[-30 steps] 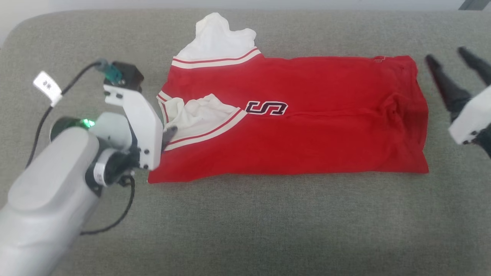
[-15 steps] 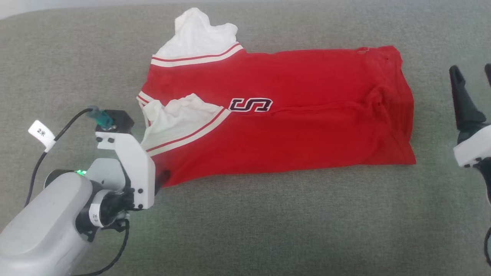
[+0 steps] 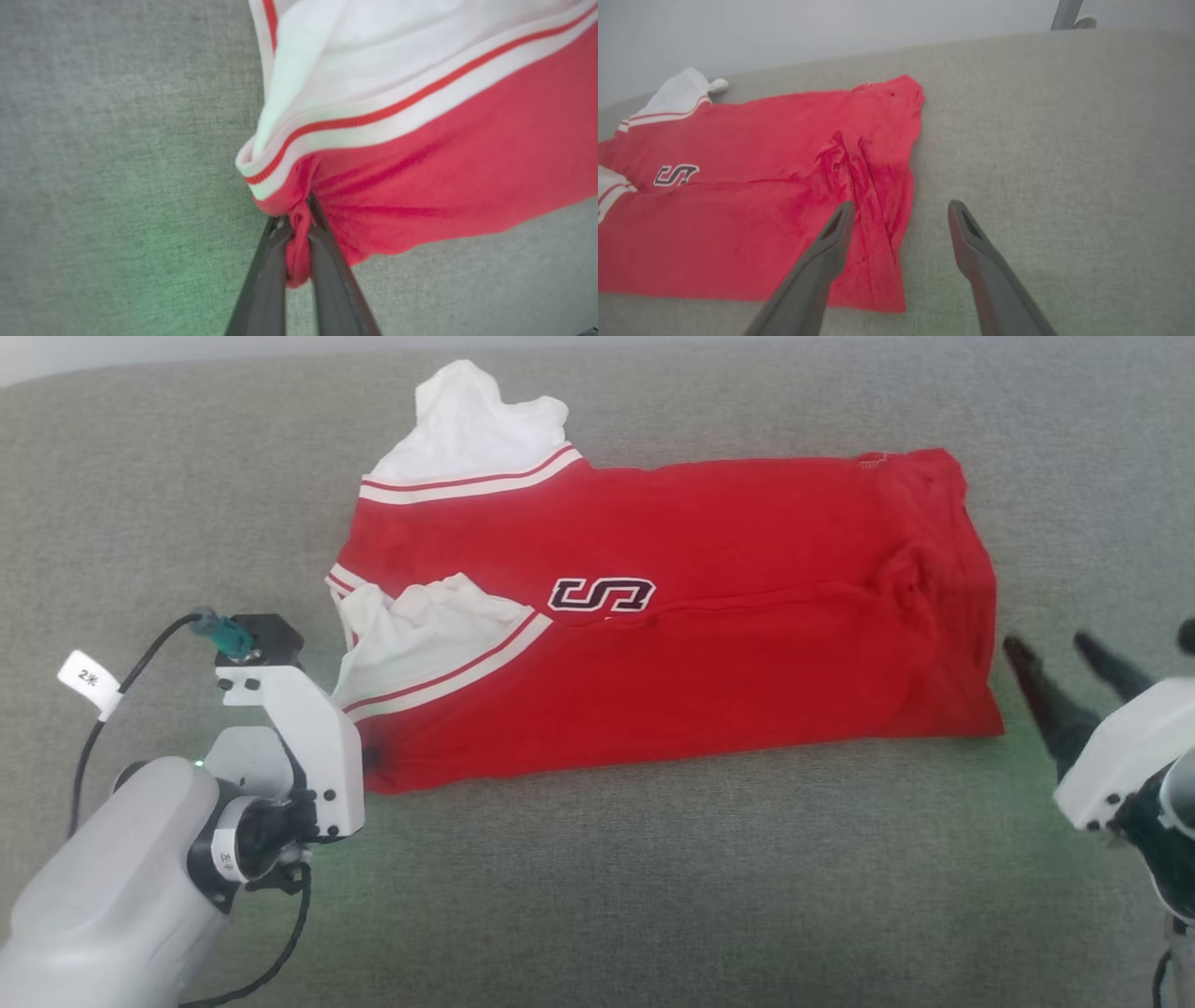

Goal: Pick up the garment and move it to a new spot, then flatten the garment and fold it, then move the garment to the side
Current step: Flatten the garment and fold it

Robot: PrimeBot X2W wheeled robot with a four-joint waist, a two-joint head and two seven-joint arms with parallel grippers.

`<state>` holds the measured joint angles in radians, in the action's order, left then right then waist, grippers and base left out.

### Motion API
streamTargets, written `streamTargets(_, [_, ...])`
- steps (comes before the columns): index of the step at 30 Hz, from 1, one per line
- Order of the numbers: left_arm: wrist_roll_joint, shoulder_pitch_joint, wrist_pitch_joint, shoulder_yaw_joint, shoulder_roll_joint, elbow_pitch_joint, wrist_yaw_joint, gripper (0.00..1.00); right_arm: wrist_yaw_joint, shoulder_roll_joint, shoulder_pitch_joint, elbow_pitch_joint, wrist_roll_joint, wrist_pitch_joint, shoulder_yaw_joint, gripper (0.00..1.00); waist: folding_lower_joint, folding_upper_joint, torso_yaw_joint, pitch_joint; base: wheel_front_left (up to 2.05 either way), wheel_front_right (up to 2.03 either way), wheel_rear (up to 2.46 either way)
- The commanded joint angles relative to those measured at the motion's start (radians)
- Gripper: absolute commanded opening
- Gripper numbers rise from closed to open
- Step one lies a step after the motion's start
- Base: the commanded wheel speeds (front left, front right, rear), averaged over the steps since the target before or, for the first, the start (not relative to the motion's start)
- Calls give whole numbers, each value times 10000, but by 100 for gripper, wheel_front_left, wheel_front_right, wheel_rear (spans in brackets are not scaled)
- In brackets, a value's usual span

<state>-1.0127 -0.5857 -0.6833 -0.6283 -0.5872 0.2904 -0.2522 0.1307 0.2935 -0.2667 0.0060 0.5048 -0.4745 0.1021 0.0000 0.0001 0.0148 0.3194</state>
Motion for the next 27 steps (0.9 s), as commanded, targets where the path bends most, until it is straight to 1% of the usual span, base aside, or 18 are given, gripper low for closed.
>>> streamTargets(1, [-122, 232, -55, -270, 182, 246, 62, 0, -1, 30, 73, 34, 70, -170, -11, 100, 0, -1, 50, 1, 0, 0, 0])
streamTargets(6, [-51, 75, 72, -398, 441, 512, 336, 0, -1, 26, -39, 325, 307, -1653, -148, 100, 0, -1, 270, 50, 0, 0, 0])
streamTargets(8, [-54, 32, 102, -446, 572, 603, 404, 0, -1, 112, -173, 556, 127, -2168, -202, 100, 0, -1, 371, 86, 0, 0, 0])
streamTargets(12, [-17, -93, 196, -538, 748, 764, 567, 0, -1, 158, -521, 1078, -118, -2914, -453, 100, 0, -1, 545, 161, 0, 0, 0])
streamTargets(17, [-12, -194, 335, -567, 938, 943, 719, 0, -1, 156, -965, 1963, -318, -3475, -991, 100, 0, -1, 689, 254, 0, 0, 0])
streamTargets(18, [-10, -220, 376, -559, 967, 979, 748, 0, -1, 145, -1034, 2144, -287, -3590, -1080, 67, 0, -1, 711, 262, 0, 0, 0])
streamTargets(19, [-17, -237, 420, -562, 1002, 1022, 783, 0, -1, 210, -1086, 2263, -339, -3668, -1198, 0, 0, -1, 741, 266, 0, 0, 0])
streamTargets(23, [-68, -214, 482, -556, 986, 1197, 875, 0, -1, 431, -1121, 2526, -200, -4005, -1414, 0, 0, -1, 802, 220, 0, 0, 0])
streamTargets(27, [-180, -149, 403, -472, 846, 1141, 892, 0, -2, 697, -1152, 2335, 77, -4212, -1338, 0, 0, -1, 814, 119, 0, 0, 0])
